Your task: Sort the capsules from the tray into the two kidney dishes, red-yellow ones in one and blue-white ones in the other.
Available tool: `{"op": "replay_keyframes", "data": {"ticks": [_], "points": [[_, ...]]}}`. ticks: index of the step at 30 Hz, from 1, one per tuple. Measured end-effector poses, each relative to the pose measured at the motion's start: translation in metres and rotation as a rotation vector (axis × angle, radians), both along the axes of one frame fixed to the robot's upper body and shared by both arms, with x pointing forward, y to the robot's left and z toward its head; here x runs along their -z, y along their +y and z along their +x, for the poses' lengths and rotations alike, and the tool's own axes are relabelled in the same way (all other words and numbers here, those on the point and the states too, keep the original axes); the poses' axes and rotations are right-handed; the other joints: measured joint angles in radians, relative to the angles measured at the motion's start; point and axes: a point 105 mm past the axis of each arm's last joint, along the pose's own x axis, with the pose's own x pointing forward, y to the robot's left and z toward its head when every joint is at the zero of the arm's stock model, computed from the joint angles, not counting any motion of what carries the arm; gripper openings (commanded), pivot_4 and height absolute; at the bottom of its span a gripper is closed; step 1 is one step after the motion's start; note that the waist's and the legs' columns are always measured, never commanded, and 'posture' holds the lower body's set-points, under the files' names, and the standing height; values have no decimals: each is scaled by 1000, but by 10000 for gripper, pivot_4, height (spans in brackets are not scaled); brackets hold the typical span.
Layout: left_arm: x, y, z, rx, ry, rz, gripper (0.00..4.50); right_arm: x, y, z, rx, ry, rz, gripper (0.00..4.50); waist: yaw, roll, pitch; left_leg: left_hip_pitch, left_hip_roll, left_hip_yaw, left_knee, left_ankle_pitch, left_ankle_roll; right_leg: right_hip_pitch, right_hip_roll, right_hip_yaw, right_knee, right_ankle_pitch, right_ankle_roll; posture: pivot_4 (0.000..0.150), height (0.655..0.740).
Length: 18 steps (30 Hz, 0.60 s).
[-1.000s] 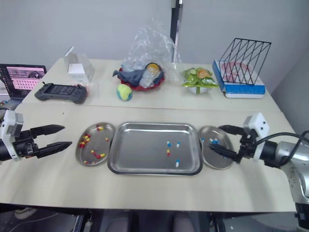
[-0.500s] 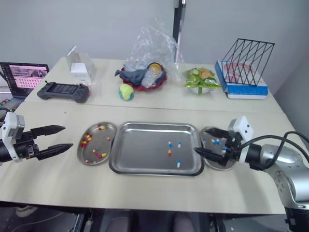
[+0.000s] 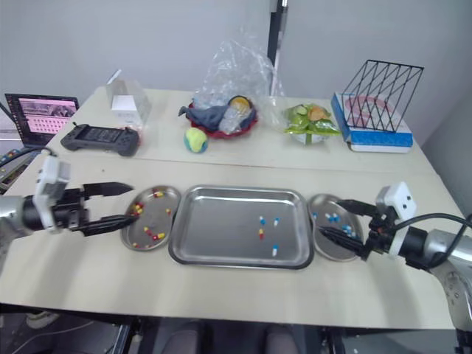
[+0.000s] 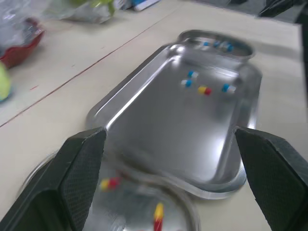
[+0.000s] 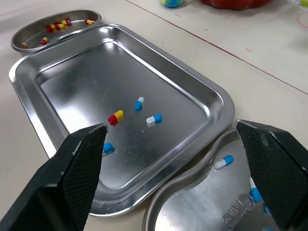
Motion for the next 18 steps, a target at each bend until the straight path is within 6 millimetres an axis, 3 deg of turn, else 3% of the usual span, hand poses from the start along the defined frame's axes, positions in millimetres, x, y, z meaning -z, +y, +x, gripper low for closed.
{"op": "replay_keyframes", "data": {"ticks": [2, 5, 11, 18], "points": [[-12, -30, 4, 77, -22, -29, 44683, -2, -5, -6, 21, -7, -7, 45000, 2, 0, 0, -1, 0, -1, 1, 0, 0, 0, 1, 0, 0, 0, 0, 1500, 7334], [-20, -58, 3, 167, -19, 0, 44683, -4, -13, -16, 61, -16, -26, 45000, -3, 0, 0, 0, 0, -2, 1, 0, 0, 0, 1, 1, 0, 0, 0, 1500, 7334], [19, -104, 7, 287, 86, 130, 44683, -9, -25, -28, 135, -32, -44, 45000, -16, 0, 0, 0, 0, -3, 1, 0, 1, 1, 3, 3, 0, 0, 1, 1500, 7334], [55, -145, 27, 208, 52, 277, 44683, -12, -23, -40, 183, -49, -55, 45000, -16, 0, 0, -2, -1, -5, 2, 0, 1, 0, 13, 21, -1, -1, 2, 1500, 7334]]}}
